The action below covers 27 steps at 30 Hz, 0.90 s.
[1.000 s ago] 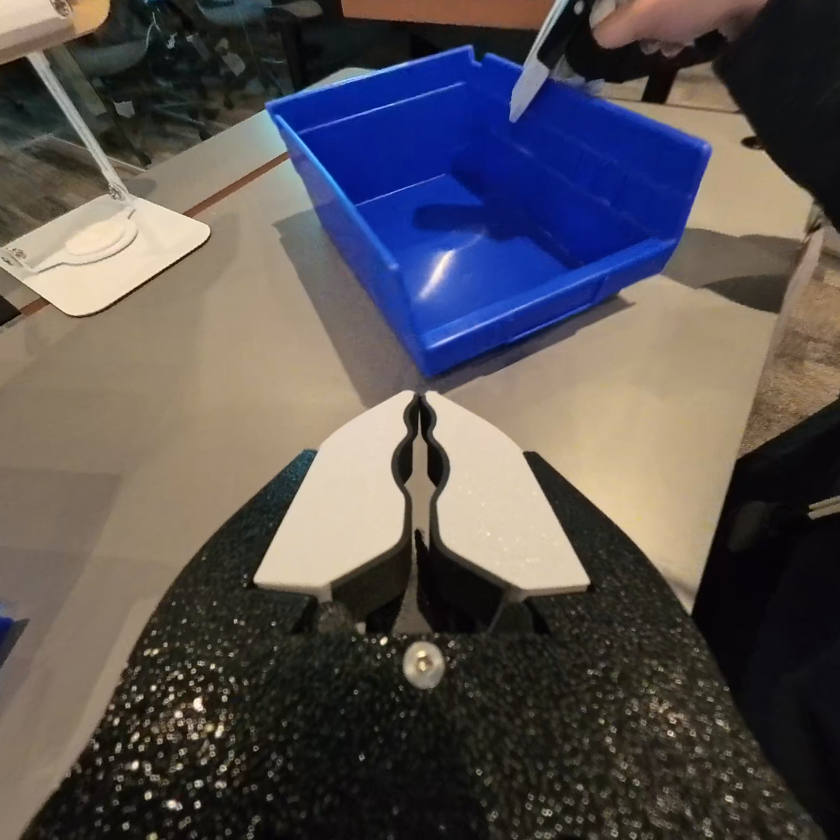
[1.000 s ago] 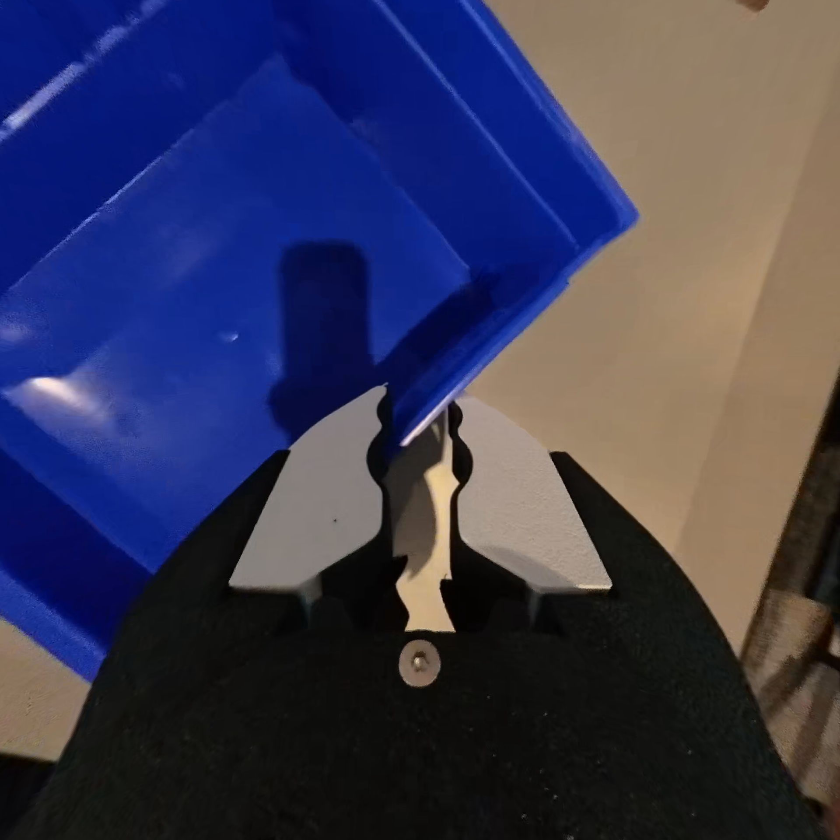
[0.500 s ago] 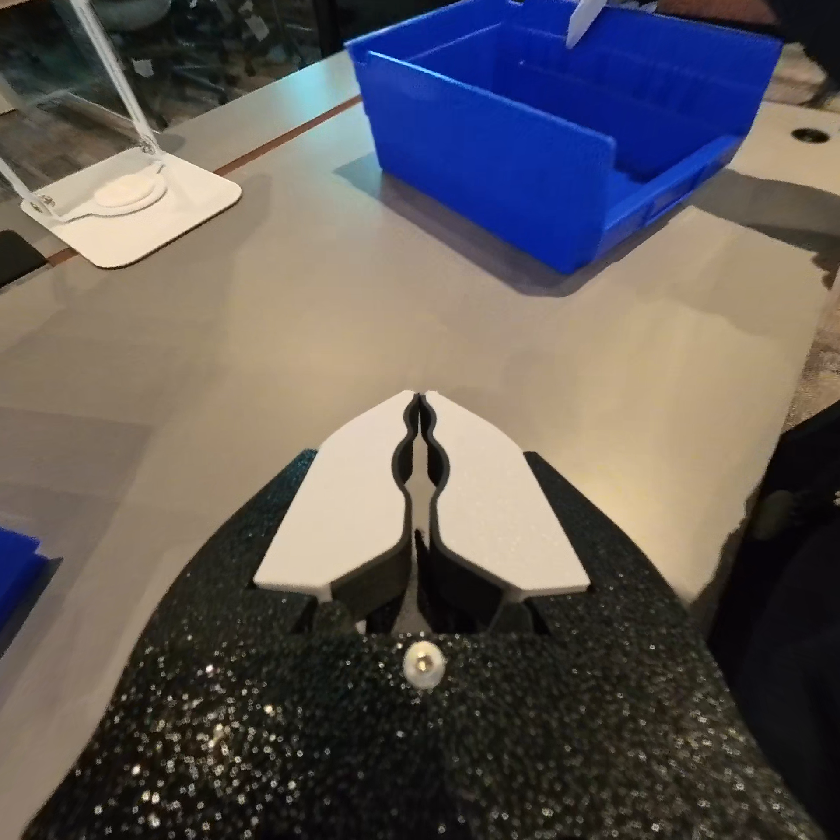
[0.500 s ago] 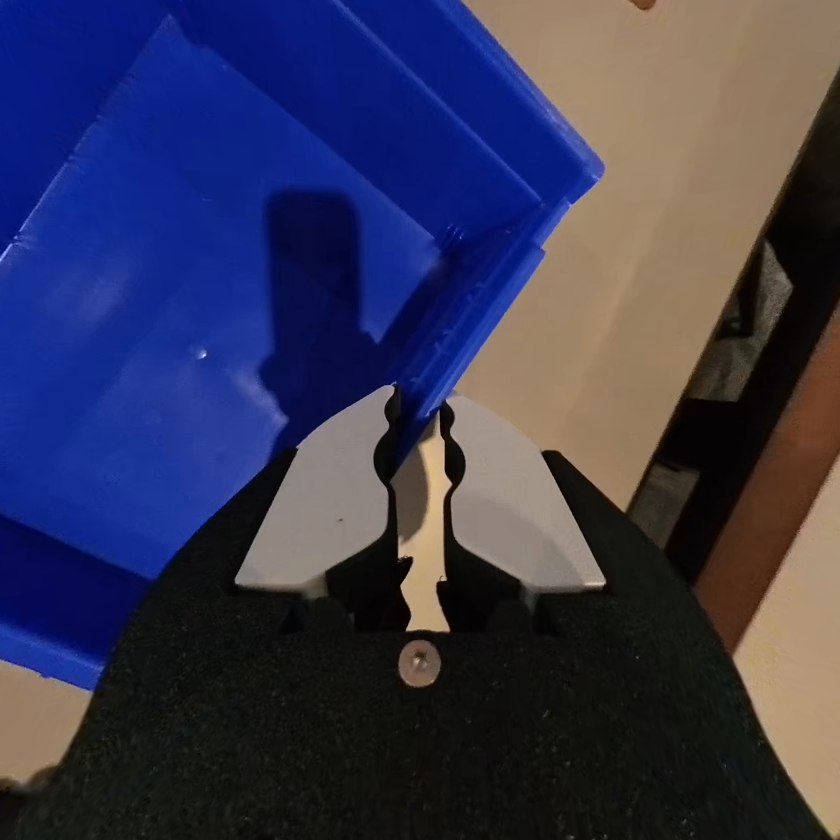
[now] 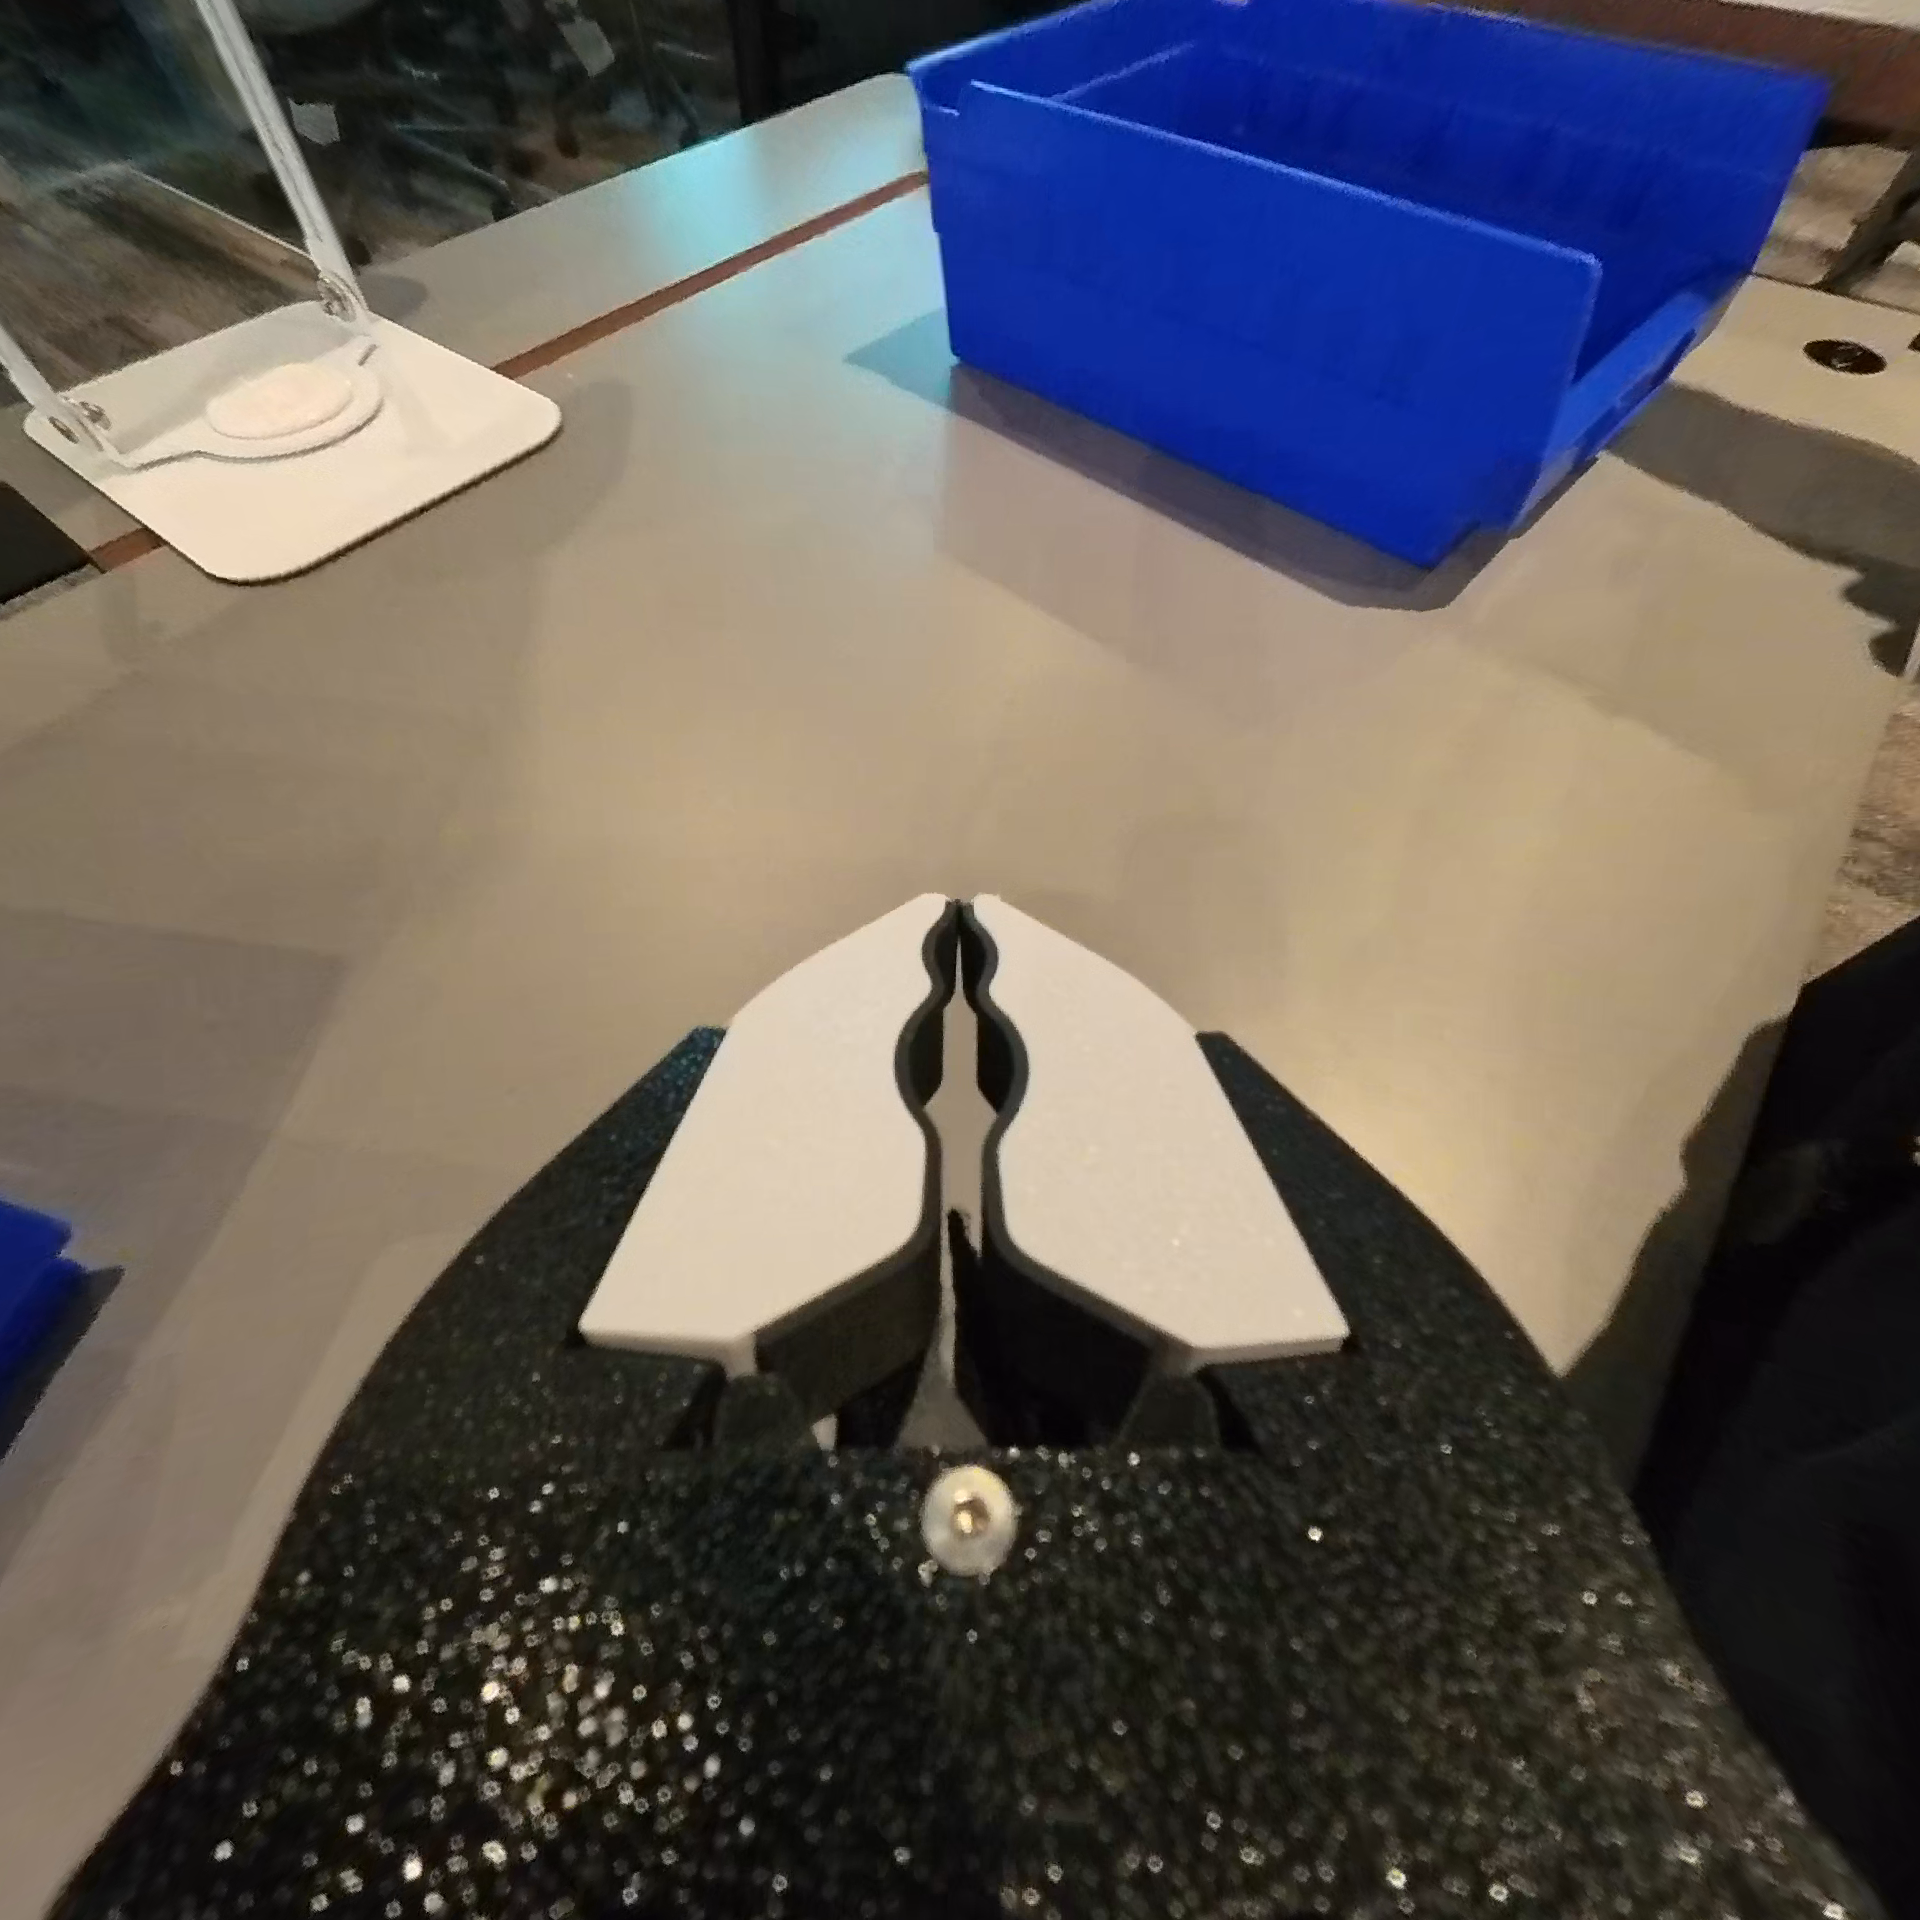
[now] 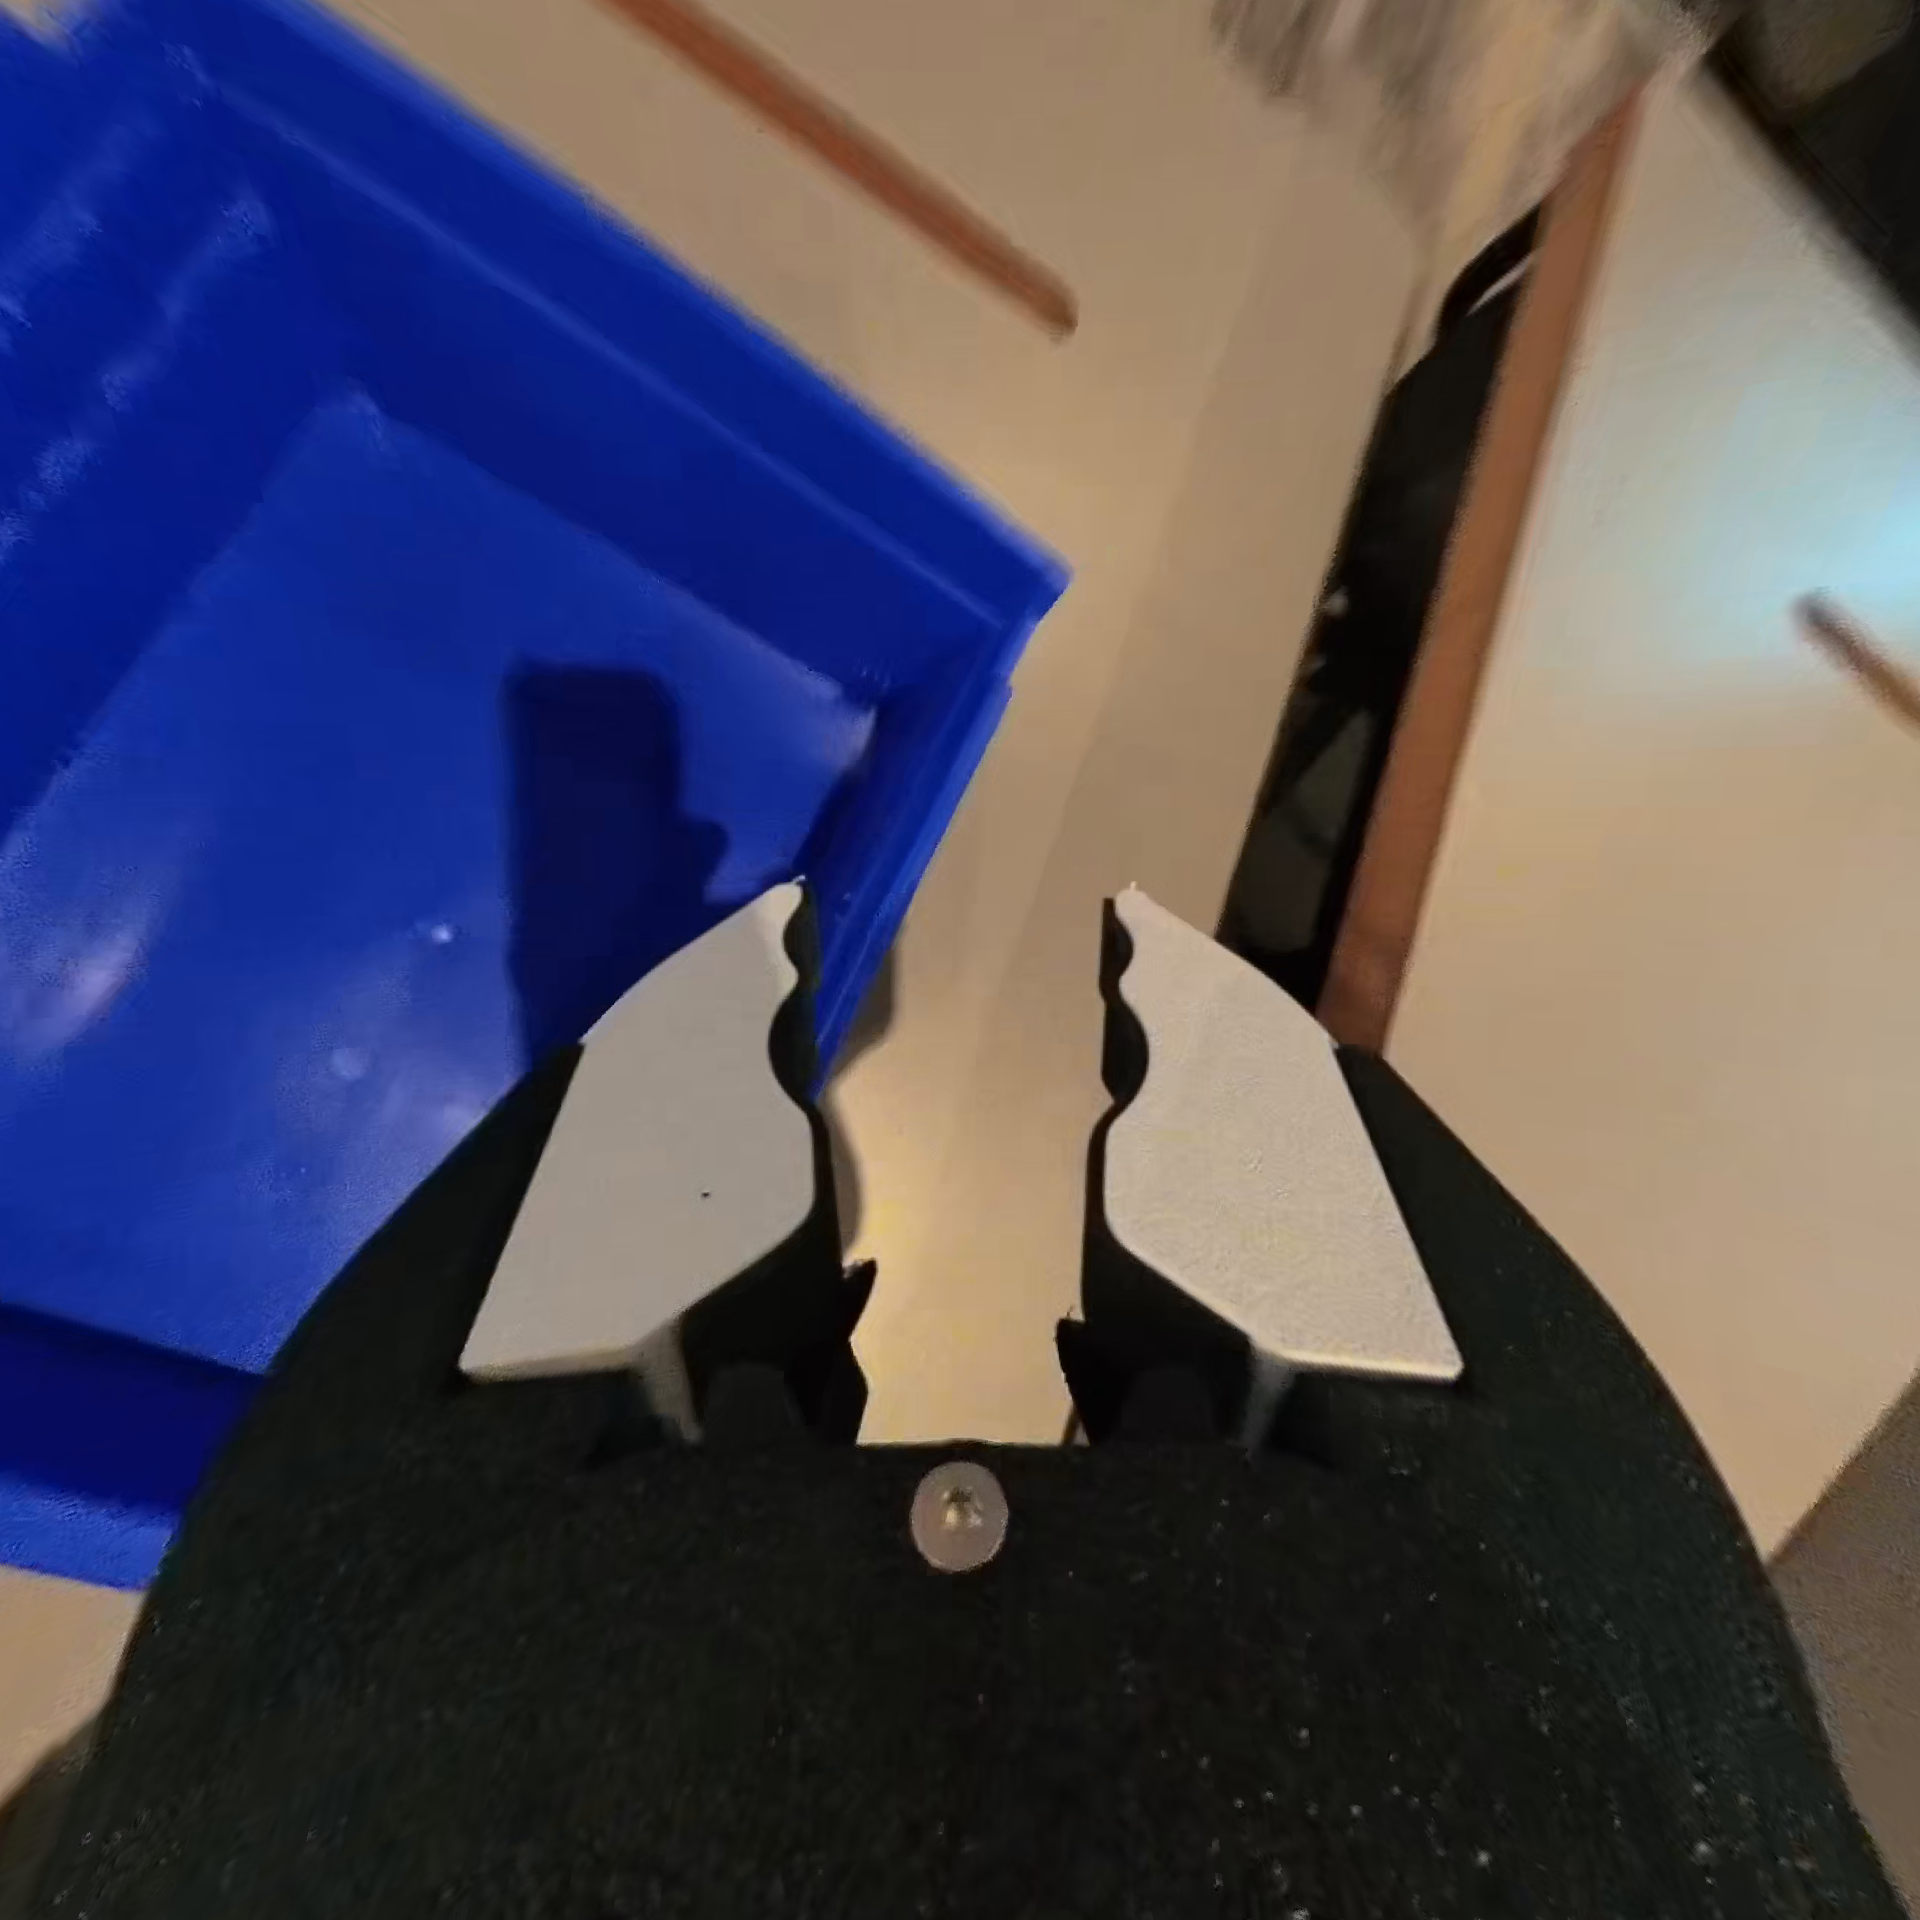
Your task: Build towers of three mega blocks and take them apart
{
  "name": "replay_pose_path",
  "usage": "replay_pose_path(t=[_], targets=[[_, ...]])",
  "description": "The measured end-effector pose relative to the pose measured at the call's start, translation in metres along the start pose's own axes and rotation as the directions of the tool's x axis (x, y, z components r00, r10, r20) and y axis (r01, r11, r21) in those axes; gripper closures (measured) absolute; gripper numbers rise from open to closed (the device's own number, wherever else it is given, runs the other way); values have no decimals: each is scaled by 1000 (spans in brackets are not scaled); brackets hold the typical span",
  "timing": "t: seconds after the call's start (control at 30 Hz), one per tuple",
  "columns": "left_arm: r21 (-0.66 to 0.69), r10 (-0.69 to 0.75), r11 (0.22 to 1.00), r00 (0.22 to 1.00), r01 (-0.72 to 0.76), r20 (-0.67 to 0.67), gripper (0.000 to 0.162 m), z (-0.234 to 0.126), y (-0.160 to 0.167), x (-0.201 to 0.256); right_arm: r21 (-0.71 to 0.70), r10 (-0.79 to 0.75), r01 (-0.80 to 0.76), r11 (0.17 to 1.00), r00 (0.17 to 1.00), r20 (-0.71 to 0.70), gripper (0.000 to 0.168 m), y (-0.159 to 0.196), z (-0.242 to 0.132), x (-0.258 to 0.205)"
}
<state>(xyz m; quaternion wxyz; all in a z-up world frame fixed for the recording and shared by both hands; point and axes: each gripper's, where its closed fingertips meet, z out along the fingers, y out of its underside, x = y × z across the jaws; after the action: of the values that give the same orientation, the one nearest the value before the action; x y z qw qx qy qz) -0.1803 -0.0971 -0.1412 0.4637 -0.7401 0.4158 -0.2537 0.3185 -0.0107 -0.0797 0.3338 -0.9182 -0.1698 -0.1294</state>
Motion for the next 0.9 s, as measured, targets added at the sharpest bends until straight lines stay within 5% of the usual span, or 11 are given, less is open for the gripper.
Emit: replay_pose_path(t=[0.17, 0.43, 0.67, 0.9], targets=[[25, -11, 1000, 1000, 11, 18, 162, -3, -3, -7, 364, 28, -41, 931, 999, 43, 124, -58, -83, -42], [78, -102, 992, 990, 95, 93, 162, -17, 6, -41, 615, -180, -229, 754, 829, 529, 123, -108, -156, -226], [111, -95, 992, 956, 66, 278, 162, -19, -9, -100, 653, -275, -386, 651, 682, 678, 126, -153, -120, -347], [140, -137, 987, 873, 80, 468, 162, 14, -32, -156, 712, -152, -453, 537, 778, 610, 139, -201, -40, -388]])
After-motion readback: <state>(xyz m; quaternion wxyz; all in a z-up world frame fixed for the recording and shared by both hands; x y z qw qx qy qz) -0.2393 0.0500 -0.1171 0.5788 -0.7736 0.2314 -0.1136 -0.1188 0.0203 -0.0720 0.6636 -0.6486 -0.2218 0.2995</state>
